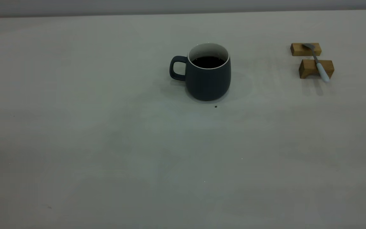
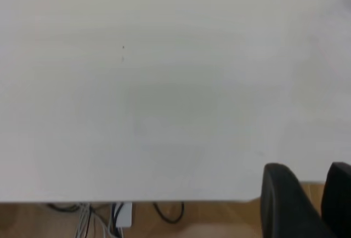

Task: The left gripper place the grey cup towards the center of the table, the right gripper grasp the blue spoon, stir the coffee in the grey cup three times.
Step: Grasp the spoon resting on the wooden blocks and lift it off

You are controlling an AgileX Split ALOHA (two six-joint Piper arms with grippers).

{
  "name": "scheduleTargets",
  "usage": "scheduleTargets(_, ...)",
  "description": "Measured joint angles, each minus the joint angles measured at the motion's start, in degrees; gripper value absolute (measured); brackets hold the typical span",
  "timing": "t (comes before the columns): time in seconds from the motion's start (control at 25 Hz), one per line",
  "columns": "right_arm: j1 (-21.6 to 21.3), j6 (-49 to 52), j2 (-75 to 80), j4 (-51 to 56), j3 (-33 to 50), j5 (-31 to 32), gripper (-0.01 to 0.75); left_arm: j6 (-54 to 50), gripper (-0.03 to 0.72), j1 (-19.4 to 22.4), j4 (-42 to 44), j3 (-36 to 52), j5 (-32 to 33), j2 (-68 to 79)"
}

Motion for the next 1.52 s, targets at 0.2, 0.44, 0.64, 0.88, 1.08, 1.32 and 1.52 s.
scheduleTargets(0.2,0.00,0.00,0.00,0.00,0.00,0.00,0.240,1.35,0.243,0.00,0.16,0.35,0.18,-3.48)
scheduleTargets(0.44,0.00,0.00,0.00,0.00,0.00,0.00,0.240,2.02,0.243,0.17,0.00,0.35,0.38,-5.07)
scheduleTargets(0.64,0.00,0.00,0.00,0.00,0.00,0.00,0.240,2.14,0.243,0.23,0.00,0.35,0.38,-5.08)
scheduleTargets(0.88,0.00,0.00,0.00,0.00,0.00,0.00,0.240,2.16,0.243,0.23,0.00,0.35,0.38,-5.08)
scheduleTargets(1.08,0.00,0.00,0.00,0.00,0.00,0.00,0.240,2.16,0.243,0.23,0.00,0.35,0.38,-5.08)
scheduleTargets(1.32,0.00,0.00,0.00,0.00,0.00,0.00,0.240,2.20,0.243,0.23,-0.02,0.35,0.38,-5.08)
scheduleTargets(1.52,0.00,0.24,0.00,0.05,0.00,0.00,0.240,2.20,0.243,0.23,-0.02,0.35,0.38,-5.08)
